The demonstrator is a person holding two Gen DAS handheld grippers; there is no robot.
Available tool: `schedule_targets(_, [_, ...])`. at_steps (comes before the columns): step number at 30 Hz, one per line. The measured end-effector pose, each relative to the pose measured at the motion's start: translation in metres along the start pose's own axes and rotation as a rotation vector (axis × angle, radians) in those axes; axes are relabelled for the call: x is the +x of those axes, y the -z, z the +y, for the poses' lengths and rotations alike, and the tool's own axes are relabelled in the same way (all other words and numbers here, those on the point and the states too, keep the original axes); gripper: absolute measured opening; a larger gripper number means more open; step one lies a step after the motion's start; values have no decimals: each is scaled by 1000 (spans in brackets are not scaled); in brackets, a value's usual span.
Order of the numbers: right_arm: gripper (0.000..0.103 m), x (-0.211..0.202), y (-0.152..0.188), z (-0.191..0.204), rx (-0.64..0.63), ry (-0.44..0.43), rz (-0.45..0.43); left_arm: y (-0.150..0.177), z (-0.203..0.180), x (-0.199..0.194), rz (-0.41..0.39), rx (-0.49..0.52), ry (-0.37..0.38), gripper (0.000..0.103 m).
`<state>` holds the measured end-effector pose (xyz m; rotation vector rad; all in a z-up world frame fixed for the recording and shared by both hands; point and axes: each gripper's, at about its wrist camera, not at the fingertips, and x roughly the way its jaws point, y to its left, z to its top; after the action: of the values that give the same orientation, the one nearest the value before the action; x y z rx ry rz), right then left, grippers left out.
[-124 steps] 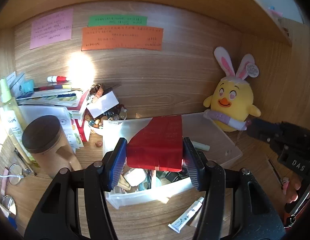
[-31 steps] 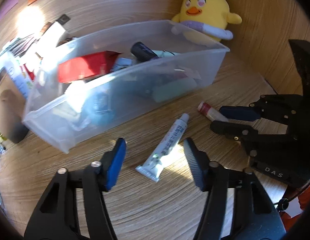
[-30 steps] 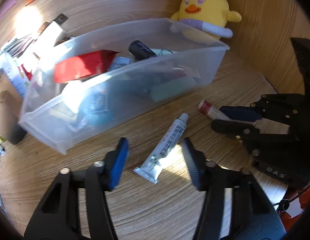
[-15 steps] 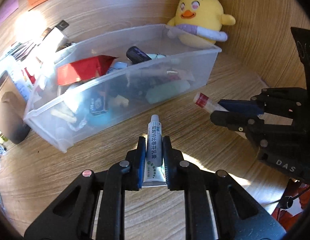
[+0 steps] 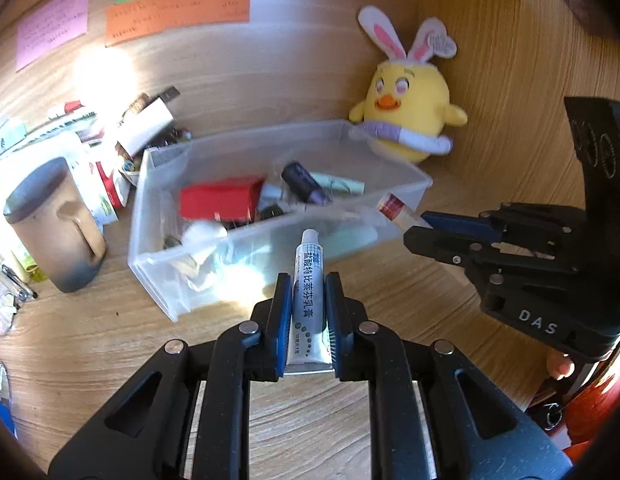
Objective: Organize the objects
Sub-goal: 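Carry both tubes into the clear box and open both tools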
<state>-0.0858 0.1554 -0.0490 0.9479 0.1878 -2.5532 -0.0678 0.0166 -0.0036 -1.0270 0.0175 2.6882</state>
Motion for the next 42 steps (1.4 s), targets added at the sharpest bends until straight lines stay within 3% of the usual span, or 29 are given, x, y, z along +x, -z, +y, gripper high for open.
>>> schedule_targets(10, [14, -8, -27, -4, -1, 6, -67, -26, 8, -20, -102, -28, -8, 16])
schedule_targets(17, [14, -8, -47, -12, 3, 21, -103, -46, 14, -13, -121, -37, -21, 16])
schedule_targets(28, [14, 14, -72, -23, 4, 54, -100, -73, 21, 23, -69, -30, -38, 16])
schedule_targets(42, [14, 68, -66, -45, 58, 25, 35, -78, 21, 79, 47, -30, -21, 16])
